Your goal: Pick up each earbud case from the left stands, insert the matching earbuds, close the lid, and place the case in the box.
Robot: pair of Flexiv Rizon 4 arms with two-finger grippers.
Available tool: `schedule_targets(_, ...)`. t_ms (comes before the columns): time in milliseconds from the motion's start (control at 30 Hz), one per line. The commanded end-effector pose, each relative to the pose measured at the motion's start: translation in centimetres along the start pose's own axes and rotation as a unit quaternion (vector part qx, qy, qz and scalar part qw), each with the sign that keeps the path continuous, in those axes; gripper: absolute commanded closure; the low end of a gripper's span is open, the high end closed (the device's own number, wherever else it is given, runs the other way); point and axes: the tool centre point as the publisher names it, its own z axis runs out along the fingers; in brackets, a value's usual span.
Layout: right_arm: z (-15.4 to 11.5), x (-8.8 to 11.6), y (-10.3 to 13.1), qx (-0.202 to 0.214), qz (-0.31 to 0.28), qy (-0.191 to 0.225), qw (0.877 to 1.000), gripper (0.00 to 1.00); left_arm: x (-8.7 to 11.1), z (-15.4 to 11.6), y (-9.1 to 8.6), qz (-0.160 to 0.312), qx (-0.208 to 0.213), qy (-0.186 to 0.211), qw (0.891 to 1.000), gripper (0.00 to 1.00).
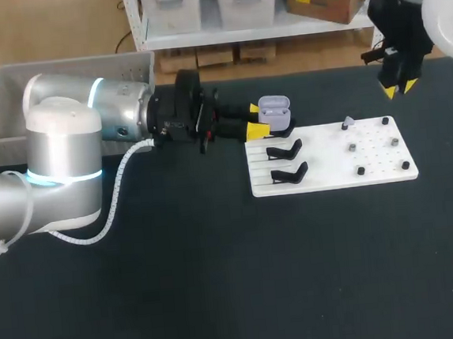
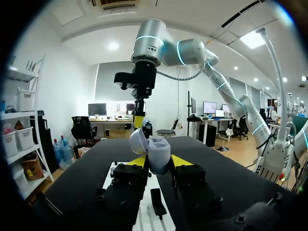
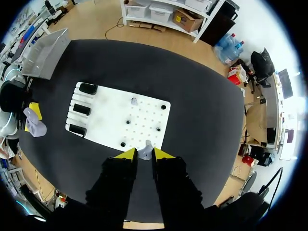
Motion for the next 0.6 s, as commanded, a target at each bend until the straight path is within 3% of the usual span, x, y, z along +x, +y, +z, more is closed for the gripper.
schedule_targets(33,-0.4,0.5,1.4,0.008,0.01,0.01,1.0,1.0,0.1,0.0,0.0,0.001,-0.001,-0.001,1.0,1.0)
schedule_targets(100,-0.3,1.0,2.8,0.023,0.034,0.032,0.999,1.0,0.1,0.0,0.0,0.001,-0.001,-0.001,1.0,1.0)
schedule_targets(233,-0.2,1.7,5.0,0.012,0.078,0.049,0.996,1.0,0.1,0.0,0.0,0.001,-0.001,-0.001,1.0,1.0)
schedule_targets(600,-3.1,3.7,8.8,0.045,0.157,0.031,0.986,1.0,0.1,0.0,0.0,0.001,-0.001,-0.001,1.0,1.0)
